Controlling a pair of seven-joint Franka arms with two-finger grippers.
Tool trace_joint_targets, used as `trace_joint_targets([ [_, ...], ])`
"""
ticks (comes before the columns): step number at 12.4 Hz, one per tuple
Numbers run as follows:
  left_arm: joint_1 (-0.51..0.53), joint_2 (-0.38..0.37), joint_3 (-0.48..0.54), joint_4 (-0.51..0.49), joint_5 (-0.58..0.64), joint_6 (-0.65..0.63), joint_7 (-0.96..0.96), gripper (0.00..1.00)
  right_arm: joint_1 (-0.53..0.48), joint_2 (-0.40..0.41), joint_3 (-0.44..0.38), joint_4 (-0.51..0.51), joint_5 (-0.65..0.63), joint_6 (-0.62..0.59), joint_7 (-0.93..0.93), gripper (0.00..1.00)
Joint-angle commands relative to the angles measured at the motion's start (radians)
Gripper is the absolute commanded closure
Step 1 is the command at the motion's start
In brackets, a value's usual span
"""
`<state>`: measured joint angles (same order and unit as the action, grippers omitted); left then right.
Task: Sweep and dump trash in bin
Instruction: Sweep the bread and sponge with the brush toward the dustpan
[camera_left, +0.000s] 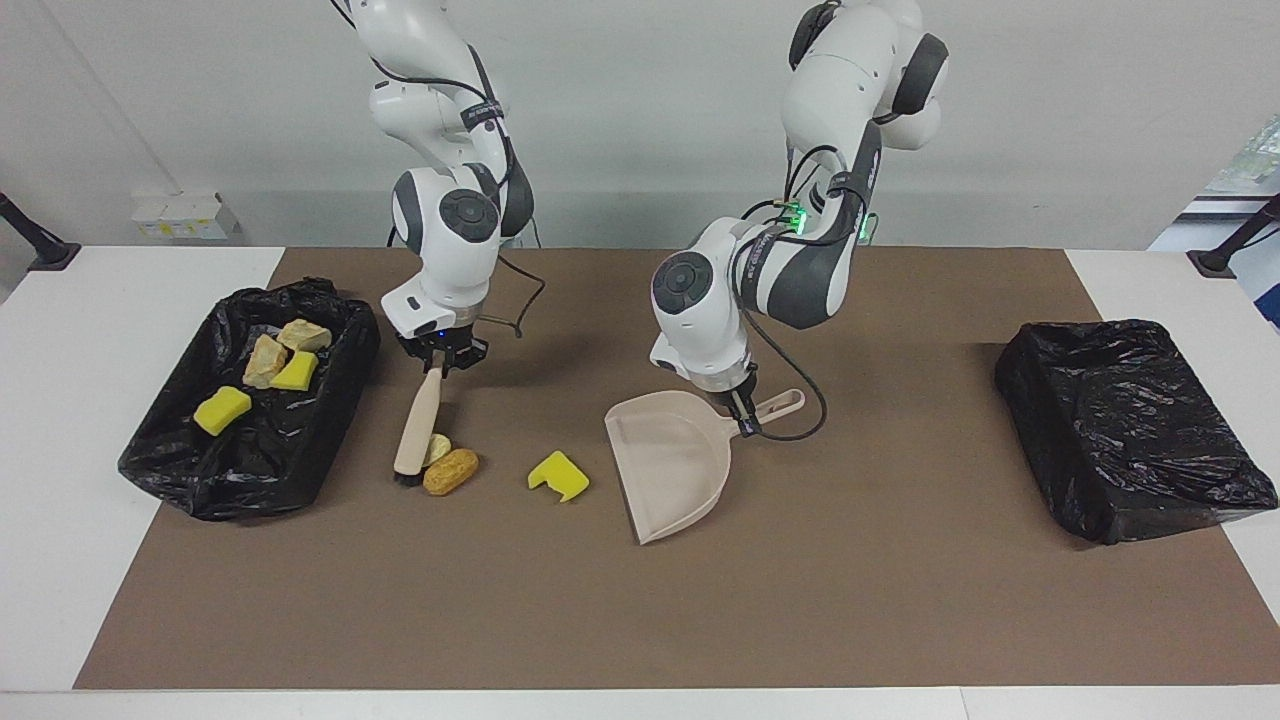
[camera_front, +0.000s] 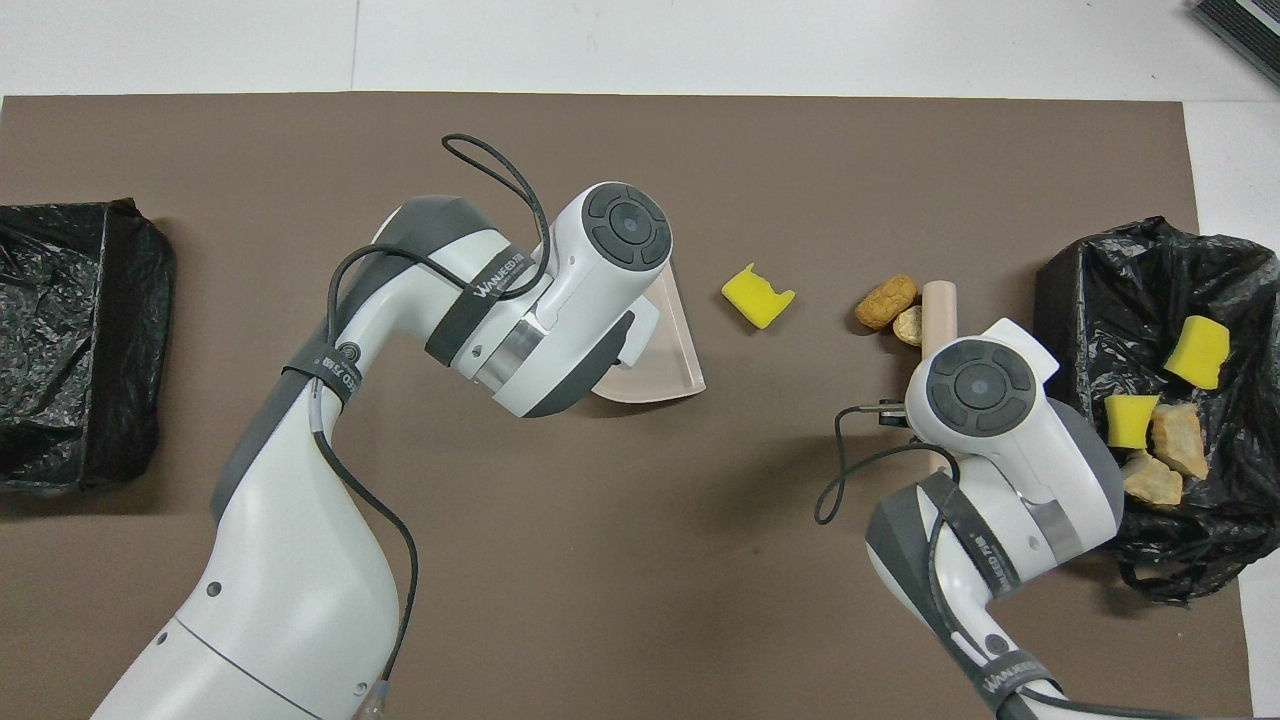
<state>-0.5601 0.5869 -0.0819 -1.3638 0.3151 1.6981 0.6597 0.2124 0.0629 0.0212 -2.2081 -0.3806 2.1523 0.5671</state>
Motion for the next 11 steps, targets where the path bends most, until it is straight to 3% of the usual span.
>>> trace_joint_targets([
  [1, -0.023, 0.007, 0.001, 0.020, 0.029, -0.083, -0.002, 1.00, 0.008, 0.081, 0.006, 0.106, 0.089, 0.009, 0.004, 1.00],
  [4, -0.029, -0.002, -0.013, 0.012, 0.029, -0.121, -0.005, 1.00, 0.051, 0.104, 0.008, 0.145, 0.098, 0.059, -0.039, 1.00],
  [11, -0.030, -0.007, -0.015, 0.012, 0.035, -0.161, -0.006, 1.00, 0.108, 0.094, 0.032, 0.130, 0.190, 0.112, -0.407, 1.00],
])
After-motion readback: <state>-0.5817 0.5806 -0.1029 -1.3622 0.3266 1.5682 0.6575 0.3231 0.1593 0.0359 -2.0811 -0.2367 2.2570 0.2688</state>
